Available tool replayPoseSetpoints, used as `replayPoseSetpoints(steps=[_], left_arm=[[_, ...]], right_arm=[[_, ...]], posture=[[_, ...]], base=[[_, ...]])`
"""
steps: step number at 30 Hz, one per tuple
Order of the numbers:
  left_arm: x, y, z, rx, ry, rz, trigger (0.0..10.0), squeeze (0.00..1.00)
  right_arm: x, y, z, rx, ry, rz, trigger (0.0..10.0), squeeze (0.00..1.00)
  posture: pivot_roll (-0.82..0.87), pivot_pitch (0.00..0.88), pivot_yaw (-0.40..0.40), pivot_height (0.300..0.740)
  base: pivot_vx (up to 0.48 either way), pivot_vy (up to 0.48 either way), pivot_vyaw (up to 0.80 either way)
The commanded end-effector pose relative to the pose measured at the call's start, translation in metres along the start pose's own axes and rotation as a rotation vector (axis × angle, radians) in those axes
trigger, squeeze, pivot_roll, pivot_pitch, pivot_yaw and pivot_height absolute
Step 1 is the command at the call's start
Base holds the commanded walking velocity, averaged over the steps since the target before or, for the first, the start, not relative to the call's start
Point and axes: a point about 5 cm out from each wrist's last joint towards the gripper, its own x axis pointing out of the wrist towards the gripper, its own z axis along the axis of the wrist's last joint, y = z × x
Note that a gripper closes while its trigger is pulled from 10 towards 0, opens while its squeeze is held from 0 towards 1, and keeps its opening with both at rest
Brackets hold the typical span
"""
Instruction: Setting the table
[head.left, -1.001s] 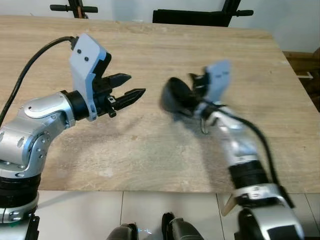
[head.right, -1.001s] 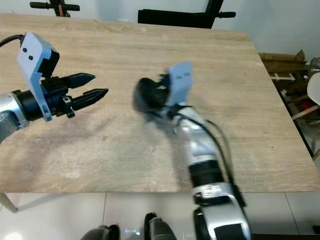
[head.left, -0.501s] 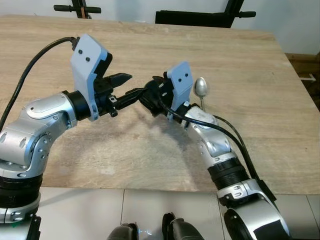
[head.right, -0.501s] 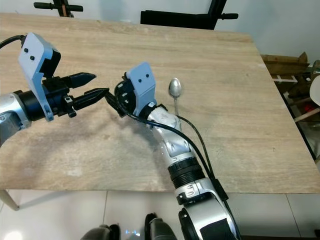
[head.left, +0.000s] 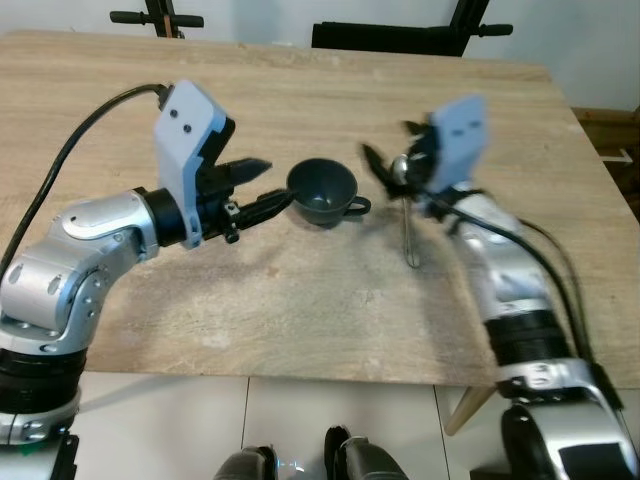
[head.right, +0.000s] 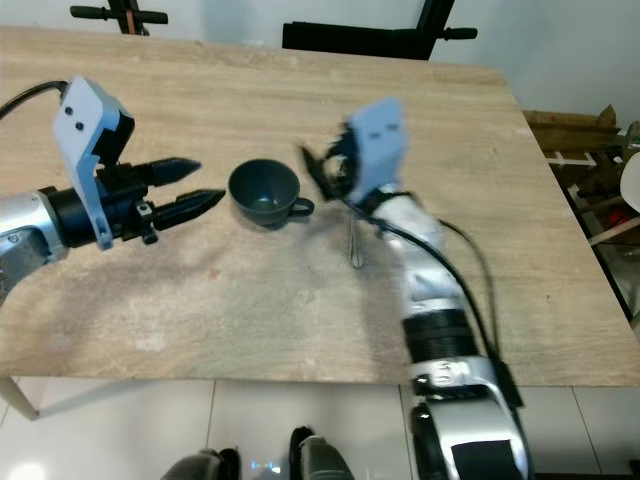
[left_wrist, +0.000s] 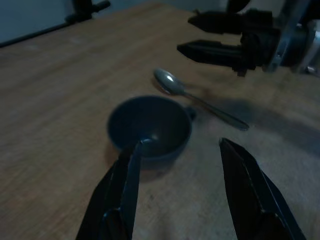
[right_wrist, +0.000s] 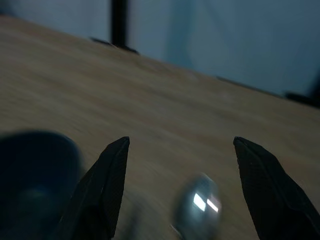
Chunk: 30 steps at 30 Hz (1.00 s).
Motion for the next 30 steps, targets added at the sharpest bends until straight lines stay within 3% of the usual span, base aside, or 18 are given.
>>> replayPoseSetpoints(steps=[1,4,9,18,30], left_arm=[[0.001,-0.002,-0.006,0.006,0.031,-0.037,10.0,0.0],[-0.002,0.003,-0.01,0.044,0.083,-0.079,10.0,0.0],[0.005,0.008,-0.006,0.067,0.083,-0.084,10.0,0.0],[0.037,0.005,0.002,0.148,0.085,-0.173,10.0,0.0],[0.048,0.001,0.01,0.161,0.045,-0.197,10.0,0.0]], right_arm=[[-0.006,-0.003,-0.017,-0.001,0.079,-0.019,10.0,0.0],[-0.018,-0.011,-0.037,0.003,0.184,-0.041,10.0,0.0],[-0.021,-0.004,-0.049,0.056,0.258,-0.016,10.0,0.0],[-0.009,0.014,-0.062,0.078,0.349,-0.023,10.0,0.0],[-0.005,0.012,-0.077,0.076,0.416,-0.125,10.0,0.0]], posture=[[0.03,0.135,0.057,0.74],[0.03,0.137,0.066,0.74],[0.03,0.138,0.065,0.74],[0.05,0.142,0.063,0.74],[0.06,0.154,0.052,0.74]], base=[[0.0,0.0,0.0],[0.0,0.0,0.0],[0.0,0.0,0.0],[0.0,0.0,0.0],[0.0,0.0,0.0]])
